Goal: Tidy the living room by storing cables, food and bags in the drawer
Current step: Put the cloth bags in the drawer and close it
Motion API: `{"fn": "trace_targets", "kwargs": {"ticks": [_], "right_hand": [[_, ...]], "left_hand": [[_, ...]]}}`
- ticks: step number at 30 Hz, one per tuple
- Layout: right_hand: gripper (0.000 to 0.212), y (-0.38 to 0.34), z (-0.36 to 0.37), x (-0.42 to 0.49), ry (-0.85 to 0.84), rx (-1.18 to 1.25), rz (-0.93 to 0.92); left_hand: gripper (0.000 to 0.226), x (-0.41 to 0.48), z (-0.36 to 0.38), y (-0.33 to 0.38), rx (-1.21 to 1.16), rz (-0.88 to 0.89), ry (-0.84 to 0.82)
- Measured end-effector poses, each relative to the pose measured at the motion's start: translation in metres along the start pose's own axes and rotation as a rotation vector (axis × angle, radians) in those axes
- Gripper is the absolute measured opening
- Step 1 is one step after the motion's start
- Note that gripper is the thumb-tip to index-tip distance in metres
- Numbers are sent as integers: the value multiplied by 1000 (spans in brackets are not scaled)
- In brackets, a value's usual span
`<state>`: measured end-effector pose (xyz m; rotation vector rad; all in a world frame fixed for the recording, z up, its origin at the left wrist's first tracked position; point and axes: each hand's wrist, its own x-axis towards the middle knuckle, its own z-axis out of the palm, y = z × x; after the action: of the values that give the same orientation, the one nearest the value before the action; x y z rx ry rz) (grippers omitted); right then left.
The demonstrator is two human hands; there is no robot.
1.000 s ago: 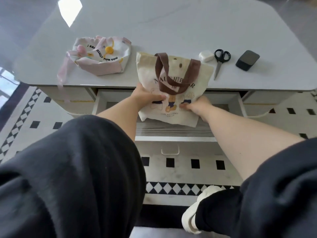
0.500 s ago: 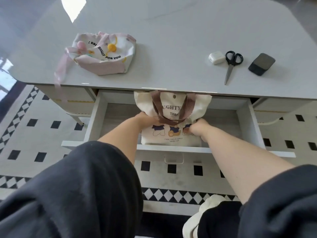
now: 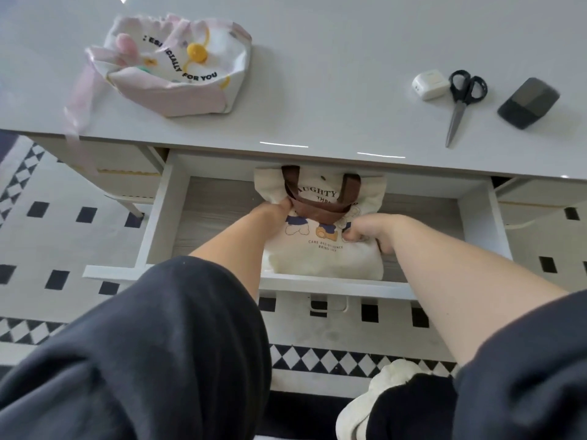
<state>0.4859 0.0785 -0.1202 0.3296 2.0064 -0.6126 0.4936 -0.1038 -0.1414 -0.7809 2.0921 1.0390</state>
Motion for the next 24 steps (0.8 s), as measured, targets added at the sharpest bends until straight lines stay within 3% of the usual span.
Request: {"fn": "trace_targets", "kwargs": {"ticks": [3,5,6,9,14,18,24], "right_hand": [[42,17,-7,12,-202,453,54],[55,22,-7,16,-249,561,93],[59,21,-4,17,-196,540,105],[48,0,9,7,103,285,80],[47,-5,30,-3,479,-275,76],[41,-9,38,-26,841,-570,-189],[26,-56,39,-49,933,-667,-523]], "left_hand": [[54,3,4,4,25,9,50],[56,4,8,7,33,-1,80],[58,3,9,7,37,0,74],[57,-5,10,7,190,70,110],[29,-21,5,0,445,219,261],[23,-42,-15,-5,608,357,368],[9,-59,-65,-9,662,493,508]]}}
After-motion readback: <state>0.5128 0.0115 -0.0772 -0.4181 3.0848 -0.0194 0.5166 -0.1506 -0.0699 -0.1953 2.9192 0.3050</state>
